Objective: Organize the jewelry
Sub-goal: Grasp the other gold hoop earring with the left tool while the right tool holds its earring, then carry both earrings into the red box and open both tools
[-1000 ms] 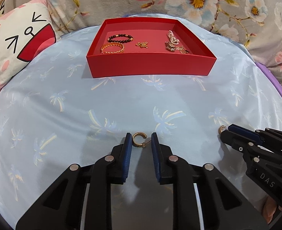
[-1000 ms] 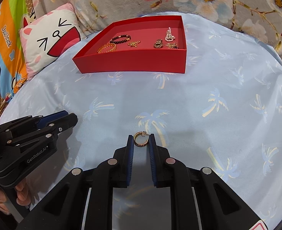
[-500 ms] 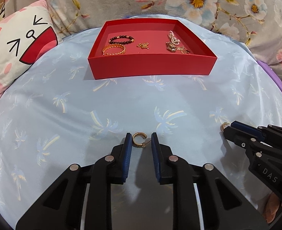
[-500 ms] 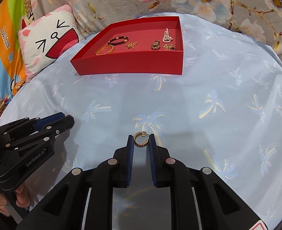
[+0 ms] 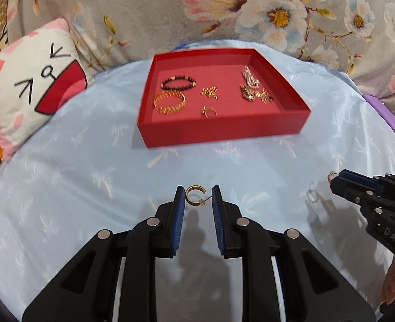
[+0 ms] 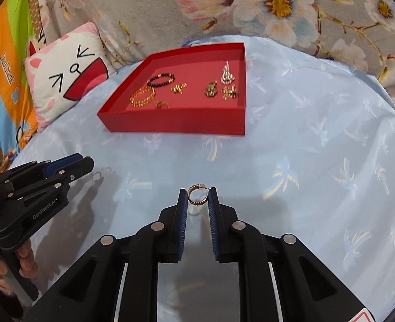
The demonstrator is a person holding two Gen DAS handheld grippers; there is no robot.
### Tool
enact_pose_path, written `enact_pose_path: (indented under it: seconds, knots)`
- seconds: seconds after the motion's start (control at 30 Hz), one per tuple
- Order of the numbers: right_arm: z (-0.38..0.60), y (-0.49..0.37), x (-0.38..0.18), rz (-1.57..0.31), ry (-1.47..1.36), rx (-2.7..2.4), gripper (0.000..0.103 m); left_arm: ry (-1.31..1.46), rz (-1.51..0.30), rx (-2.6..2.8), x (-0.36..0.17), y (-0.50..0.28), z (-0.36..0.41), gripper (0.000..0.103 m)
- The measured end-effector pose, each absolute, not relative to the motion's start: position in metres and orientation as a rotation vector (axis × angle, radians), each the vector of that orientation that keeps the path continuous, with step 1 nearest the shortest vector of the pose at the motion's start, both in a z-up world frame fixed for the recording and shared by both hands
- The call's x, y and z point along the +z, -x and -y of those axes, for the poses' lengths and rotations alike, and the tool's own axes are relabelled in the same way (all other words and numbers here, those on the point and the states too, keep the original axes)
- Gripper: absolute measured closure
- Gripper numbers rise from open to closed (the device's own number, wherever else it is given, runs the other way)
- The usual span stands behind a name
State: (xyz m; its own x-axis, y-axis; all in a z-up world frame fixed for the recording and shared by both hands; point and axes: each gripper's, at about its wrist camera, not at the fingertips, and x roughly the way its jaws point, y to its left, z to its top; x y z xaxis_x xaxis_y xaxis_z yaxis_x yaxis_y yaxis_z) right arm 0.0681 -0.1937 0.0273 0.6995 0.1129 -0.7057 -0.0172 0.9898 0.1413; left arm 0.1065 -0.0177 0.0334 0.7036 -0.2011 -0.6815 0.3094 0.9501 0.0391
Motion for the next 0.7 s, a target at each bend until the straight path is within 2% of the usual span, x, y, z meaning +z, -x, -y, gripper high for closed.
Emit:
enact_pose_path:
  seconds: [0.33,0.7]
  knots:
    - [0.203,-0.135,0.077,-0.717,-0.120,0.068,0.089,-0.160,-0.643,-0.250,0.079,-0.173,0.032,0.083]
    - [0.210,-0.244,0.083,-0.735,-0.147,0.053,0.089,-0.121,-0.662,-0.237,0.085,-0.265,0.056,0.083]
